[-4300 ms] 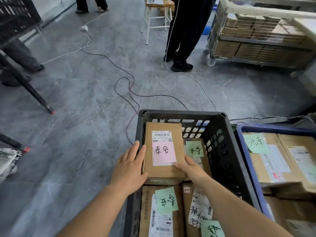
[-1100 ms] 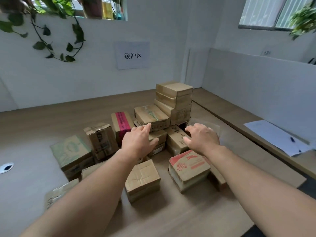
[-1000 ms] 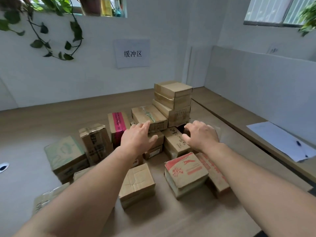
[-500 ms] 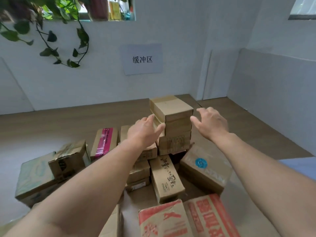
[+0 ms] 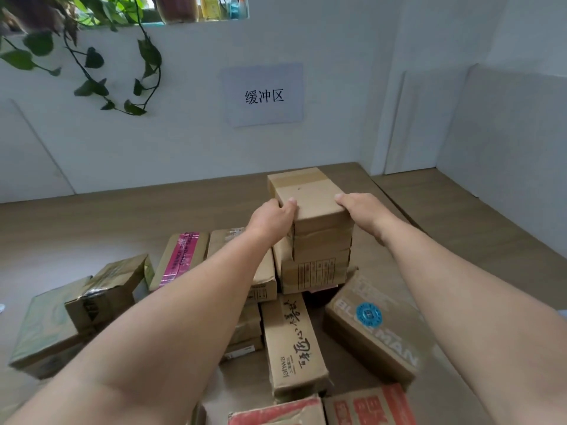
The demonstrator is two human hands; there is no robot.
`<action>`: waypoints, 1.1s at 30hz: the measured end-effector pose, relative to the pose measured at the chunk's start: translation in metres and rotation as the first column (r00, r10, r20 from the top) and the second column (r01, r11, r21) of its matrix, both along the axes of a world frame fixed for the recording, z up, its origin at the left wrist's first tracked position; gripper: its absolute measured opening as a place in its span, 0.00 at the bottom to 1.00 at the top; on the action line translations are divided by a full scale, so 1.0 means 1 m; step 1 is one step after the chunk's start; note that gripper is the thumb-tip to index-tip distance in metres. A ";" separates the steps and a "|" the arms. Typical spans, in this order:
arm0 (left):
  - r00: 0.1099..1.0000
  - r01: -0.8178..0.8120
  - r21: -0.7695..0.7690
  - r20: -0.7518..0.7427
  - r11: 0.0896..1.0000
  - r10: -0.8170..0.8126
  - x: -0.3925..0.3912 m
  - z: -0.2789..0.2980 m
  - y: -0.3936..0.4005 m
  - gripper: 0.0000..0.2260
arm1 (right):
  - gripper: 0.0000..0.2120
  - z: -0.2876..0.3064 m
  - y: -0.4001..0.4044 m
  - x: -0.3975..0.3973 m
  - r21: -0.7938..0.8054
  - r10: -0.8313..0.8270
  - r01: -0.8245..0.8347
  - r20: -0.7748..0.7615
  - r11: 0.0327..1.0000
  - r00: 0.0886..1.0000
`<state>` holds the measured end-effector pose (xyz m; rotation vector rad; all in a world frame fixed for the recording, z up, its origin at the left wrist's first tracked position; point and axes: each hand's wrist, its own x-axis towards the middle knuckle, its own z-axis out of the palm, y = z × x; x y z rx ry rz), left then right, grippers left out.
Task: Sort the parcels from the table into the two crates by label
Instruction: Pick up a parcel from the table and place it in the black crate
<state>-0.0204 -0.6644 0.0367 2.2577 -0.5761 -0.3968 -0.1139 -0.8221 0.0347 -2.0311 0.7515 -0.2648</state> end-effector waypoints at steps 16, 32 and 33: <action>0.975 0.099 -0.491 -0.127 0.865 -0.183 -0.051 0.028 0.118 0.29 | 0.18 0.047 0.069 -0.077 0.486 0.136 -0.266 0.286 0.833 0.948; 0.878 -0.163 -0.526 -0.463 0.834 -0.120 -0.100 0.011 0.307 0.20 | 0.35 -0.008 0.248 -0.086 0.677 0.206 -0.462 0.426 0.574 0.881; 0.880 -0.164 -0.517 -0.461 0.840 -0.112 -0.103 0.008 0.321 0.22 | 0.38 -0.010 0.259 -0.085 0.665 0.243 -0.483 0.425 0.569 0.872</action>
